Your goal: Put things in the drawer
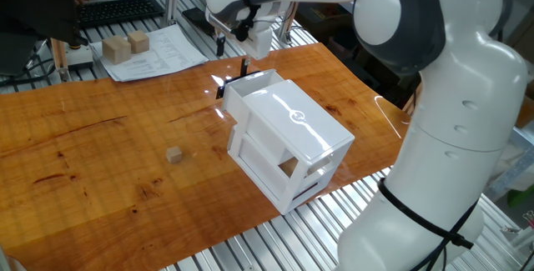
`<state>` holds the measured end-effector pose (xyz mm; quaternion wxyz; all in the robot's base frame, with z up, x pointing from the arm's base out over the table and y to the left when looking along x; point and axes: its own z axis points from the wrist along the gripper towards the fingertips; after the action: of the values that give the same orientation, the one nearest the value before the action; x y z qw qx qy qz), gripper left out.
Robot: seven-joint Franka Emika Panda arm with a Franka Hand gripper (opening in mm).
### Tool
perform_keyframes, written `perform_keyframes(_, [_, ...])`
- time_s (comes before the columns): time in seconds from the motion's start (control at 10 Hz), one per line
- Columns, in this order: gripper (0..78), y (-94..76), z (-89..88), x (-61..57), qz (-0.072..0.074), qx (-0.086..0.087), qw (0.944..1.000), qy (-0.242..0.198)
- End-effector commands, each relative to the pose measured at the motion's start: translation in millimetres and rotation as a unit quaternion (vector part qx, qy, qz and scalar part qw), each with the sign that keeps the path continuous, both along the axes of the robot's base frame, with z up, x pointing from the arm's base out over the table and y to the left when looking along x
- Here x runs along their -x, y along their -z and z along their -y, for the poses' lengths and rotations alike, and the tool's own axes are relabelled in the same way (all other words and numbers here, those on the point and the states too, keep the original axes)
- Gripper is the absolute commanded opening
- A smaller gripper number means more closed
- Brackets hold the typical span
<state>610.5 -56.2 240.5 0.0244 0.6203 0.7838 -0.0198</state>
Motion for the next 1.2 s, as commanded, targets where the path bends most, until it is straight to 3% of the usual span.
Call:
perform_keyframes(0.1, [77.4,-22.1,-14.9,4.5,-0.002,0.006,0.9996,-0.027])
perform_keyframes(0.8, [77.4,-42.8,-44.8,21.4,-0.009,0.005,0.9916,-0.129])
perform_keyframes(1.2, [77.4,-52.9,-65.1,44.6,-0.018,-0.005,0.968,-0.25])
